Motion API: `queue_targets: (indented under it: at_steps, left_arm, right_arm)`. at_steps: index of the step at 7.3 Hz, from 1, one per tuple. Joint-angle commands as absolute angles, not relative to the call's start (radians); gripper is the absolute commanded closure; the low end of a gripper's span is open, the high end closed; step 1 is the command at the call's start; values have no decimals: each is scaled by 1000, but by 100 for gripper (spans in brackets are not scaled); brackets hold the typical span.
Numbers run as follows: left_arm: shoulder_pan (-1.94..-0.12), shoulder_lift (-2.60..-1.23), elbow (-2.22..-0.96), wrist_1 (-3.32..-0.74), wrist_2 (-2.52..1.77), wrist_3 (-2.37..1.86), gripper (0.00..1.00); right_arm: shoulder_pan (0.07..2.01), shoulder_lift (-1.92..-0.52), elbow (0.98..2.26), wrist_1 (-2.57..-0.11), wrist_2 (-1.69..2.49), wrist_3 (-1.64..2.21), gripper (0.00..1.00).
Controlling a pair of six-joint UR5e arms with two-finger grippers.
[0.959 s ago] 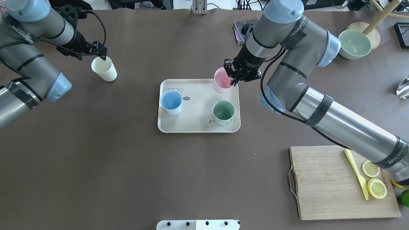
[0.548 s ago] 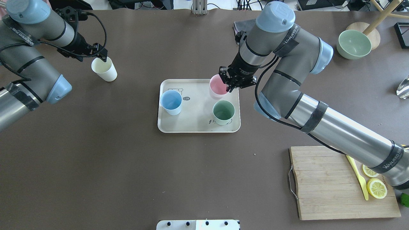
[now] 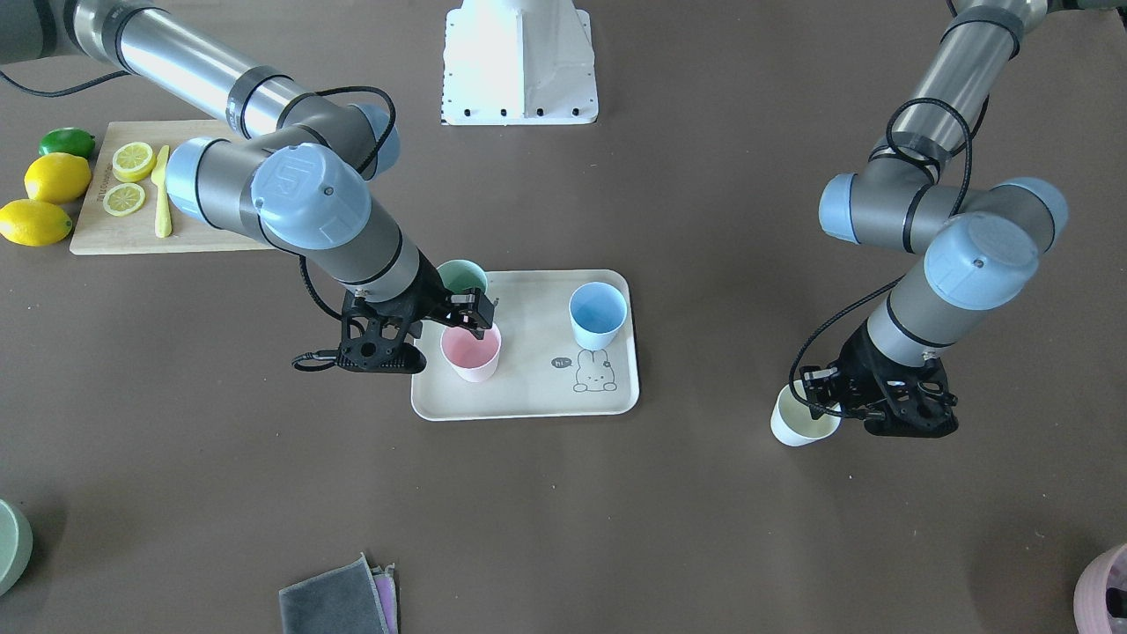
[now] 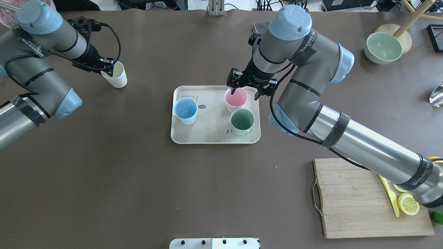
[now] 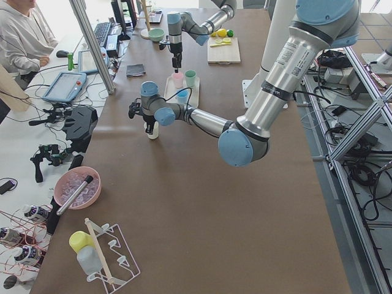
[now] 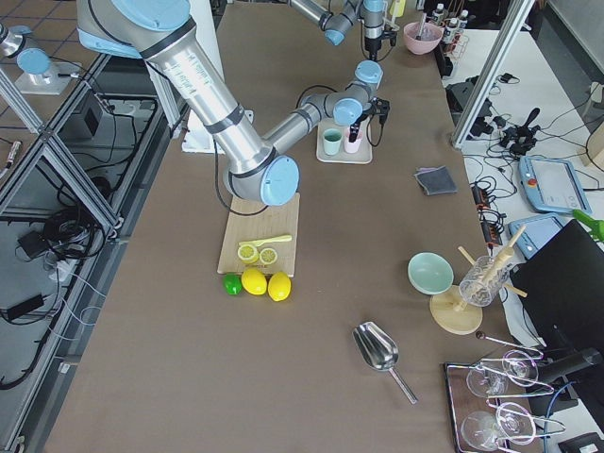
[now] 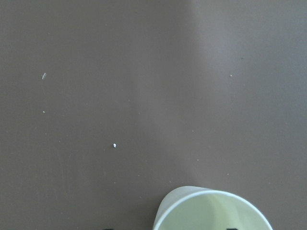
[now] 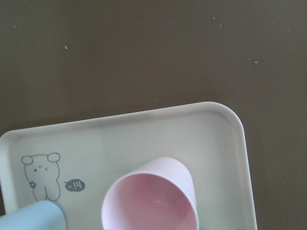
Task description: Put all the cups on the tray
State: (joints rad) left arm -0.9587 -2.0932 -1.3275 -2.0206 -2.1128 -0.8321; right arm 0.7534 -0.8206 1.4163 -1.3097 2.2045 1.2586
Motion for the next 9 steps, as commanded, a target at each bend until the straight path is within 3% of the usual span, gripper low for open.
queue_targets:
  at_steps: [1, 3, 5, 9]
  left_arm:
    - [-965, -2120, -1376, -1991, -2123, -848, 100]
    - [-936, -2233, -1466, -1853, -2122, -1008, 100]
    - [-772, -2316, -1459, -1853, -1992, -1155, 100]
    - [-690, -2338, -1416, -1861, -1957, -1203, 100]
  right_arm:
    - [805, -822, 1419, -1312, 2238, 1249, 0]
    - [885, -860, 1428, -1312, 2316, 1185, 0]
    - [910, -923, 1437, -1310, 2321, 1096, 0]
    - [911, -968, 1480, -1310, 2319, 1091, 0]
